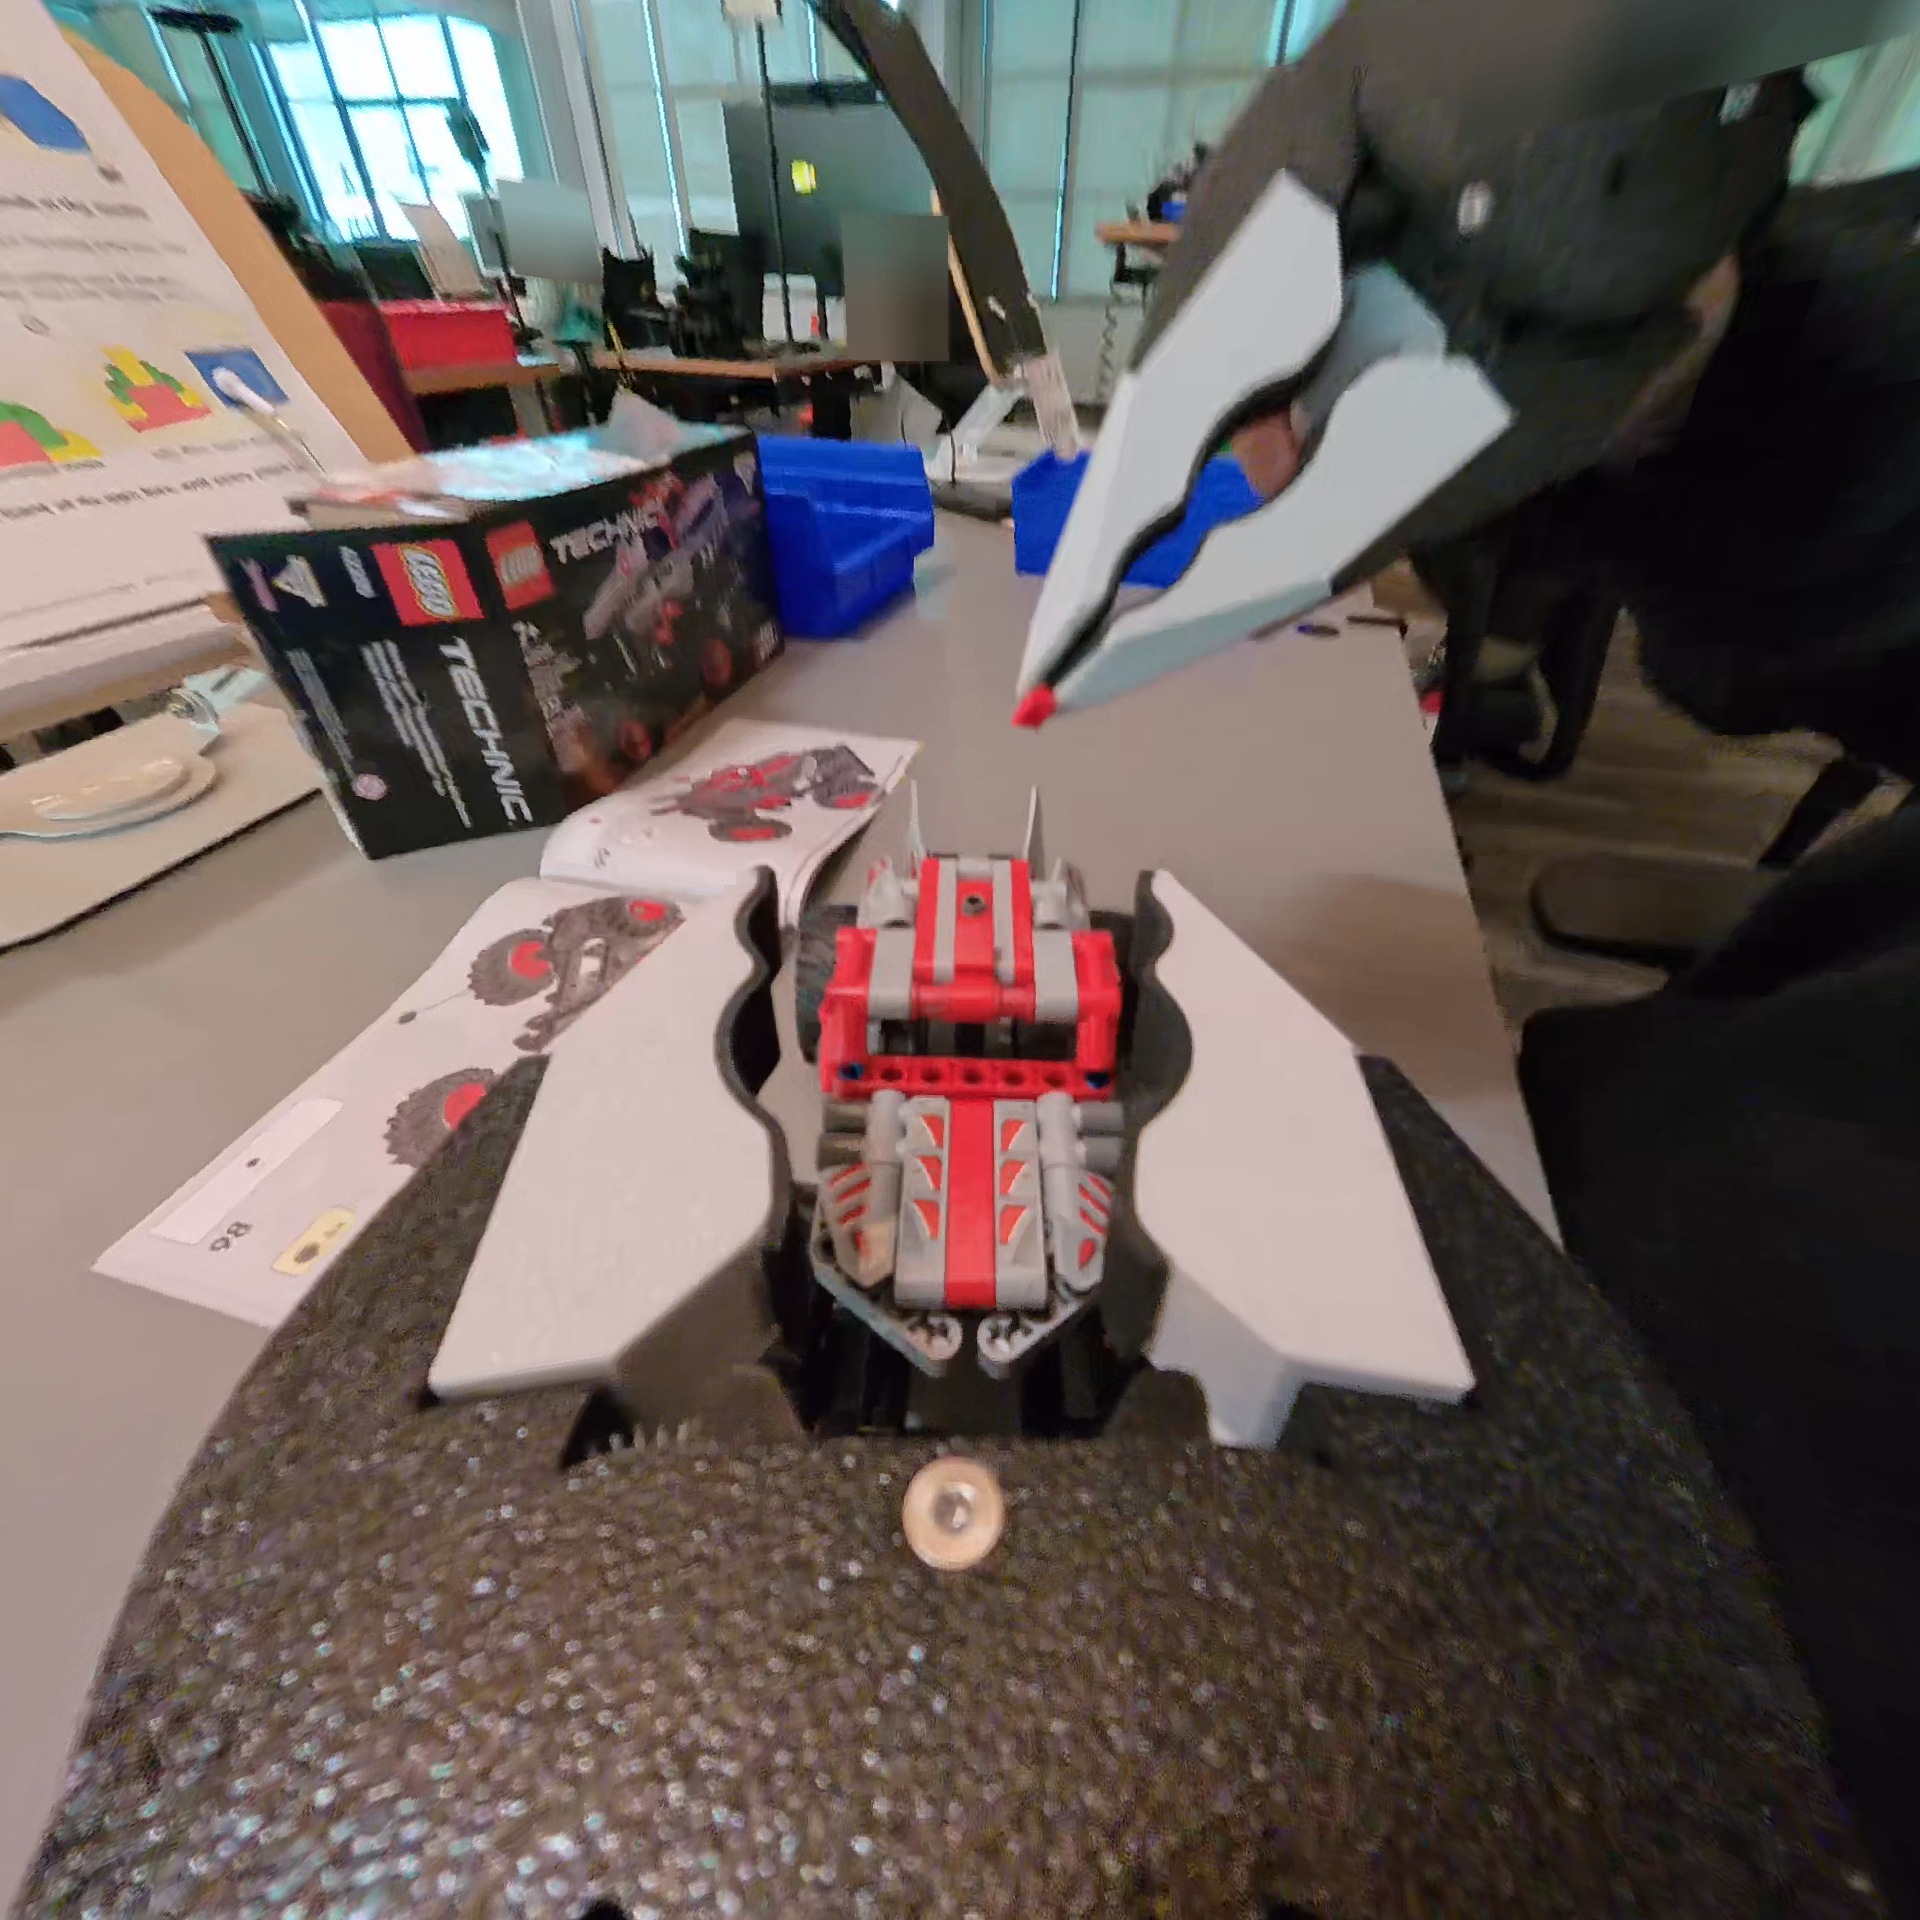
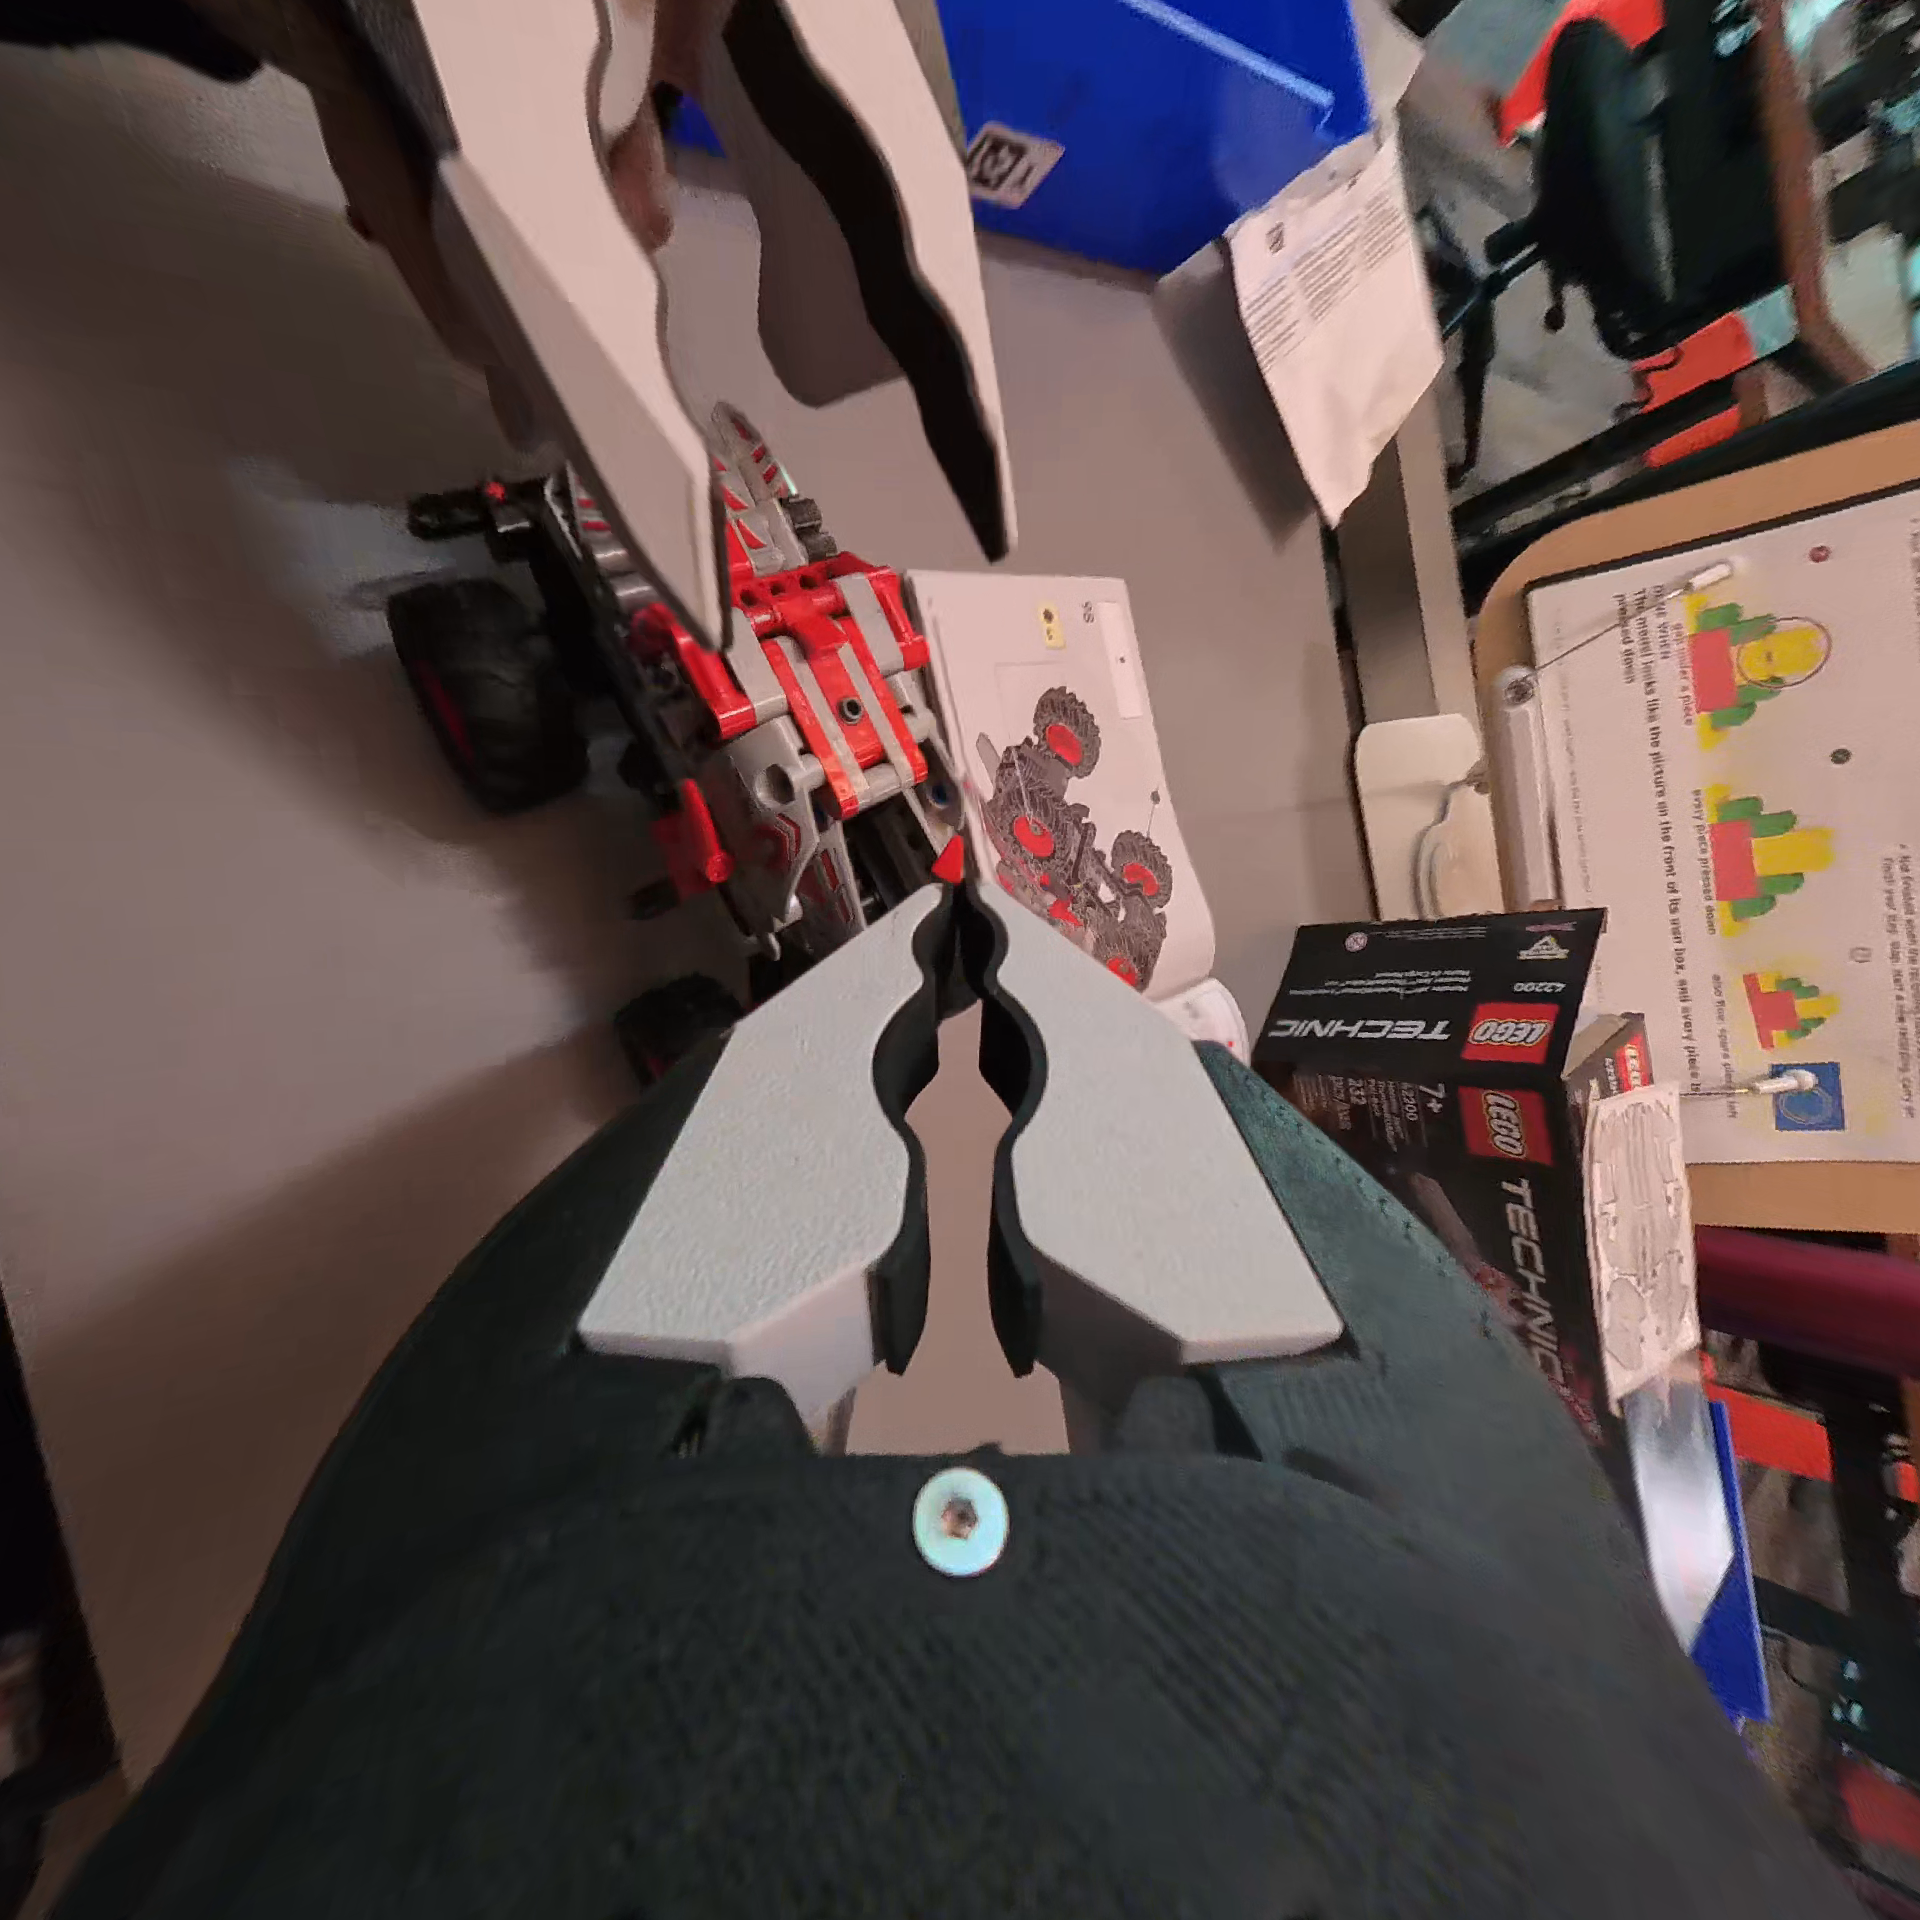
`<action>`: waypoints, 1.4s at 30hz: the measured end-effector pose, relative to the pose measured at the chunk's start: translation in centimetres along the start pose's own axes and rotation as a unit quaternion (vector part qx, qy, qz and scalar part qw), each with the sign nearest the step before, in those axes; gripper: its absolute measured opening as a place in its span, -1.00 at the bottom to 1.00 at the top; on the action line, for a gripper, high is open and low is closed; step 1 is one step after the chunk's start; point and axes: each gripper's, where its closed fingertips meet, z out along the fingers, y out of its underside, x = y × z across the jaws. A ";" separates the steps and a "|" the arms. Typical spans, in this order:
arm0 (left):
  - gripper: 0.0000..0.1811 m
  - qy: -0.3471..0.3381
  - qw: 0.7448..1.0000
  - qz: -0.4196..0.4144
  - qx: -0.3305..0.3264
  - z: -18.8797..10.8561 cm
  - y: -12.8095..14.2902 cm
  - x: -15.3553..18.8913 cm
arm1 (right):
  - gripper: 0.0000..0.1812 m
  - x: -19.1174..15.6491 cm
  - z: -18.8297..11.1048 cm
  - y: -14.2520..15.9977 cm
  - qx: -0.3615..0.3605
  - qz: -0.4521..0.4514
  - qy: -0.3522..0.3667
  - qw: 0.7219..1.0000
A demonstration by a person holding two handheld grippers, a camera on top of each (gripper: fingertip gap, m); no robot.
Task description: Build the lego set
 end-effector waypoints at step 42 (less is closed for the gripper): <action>-0.71 -0.055 0.981 0.151 -0.108 -1.7 -0.2 0.5 | -1.00 -0.6 -0.2 5.7 0.108 0.216 -0.056 0.969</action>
